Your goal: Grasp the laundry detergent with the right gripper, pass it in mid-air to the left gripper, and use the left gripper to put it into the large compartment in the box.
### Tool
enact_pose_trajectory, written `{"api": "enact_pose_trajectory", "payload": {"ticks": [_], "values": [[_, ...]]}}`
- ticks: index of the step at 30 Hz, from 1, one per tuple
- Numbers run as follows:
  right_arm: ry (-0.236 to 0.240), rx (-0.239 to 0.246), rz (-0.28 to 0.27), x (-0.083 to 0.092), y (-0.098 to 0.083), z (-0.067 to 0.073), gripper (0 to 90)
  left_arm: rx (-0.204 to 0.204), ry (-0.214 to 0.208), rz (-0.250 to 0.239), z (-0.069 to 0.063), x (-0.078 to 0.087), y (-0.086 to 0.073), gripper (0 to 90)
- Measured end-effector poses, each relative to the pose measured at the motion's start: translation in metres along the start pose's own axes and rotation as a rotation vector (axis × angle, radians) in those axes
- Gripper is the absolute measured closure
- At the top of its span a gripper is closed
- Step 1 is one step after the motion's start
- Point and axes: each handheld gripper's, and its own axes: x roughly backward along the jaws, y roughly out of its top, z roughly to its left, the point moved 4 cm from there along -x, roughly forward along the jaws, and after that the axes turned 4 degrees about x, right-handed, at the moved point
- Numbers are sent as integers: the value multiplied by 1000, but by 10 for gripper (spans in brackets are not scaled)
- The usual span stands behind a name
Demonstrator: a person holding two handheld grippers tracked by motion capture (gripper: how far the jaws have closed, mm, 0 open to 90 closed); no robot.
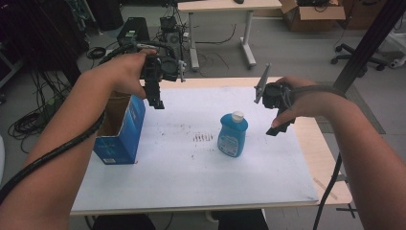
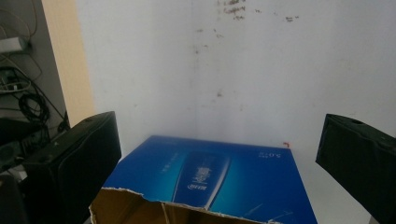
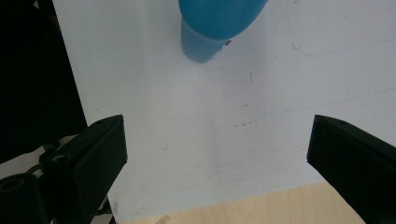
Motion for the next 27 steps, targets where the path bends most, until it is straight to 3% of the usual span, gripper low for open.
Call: {"api": "enact_pose_trajectory", "payload": {"ticks": [7, 14, 20, 27], "values": [[-1, 0, 8, -1, -3, -2, 50, -13, 6, 17, 0, 1, 2, 2], [-5, 2, 7, 0, -3, -3, 49, -18, -2, 4, -6, 1, 3, 2], [-2, -10, -15, -4, -2, 3, 47, 2, -20, -6, -12, 0, -8, 3], [4, -14, -35, -11, -4, 8, 48, -9, -19, 9, -27, 1, -16, 2]]}}
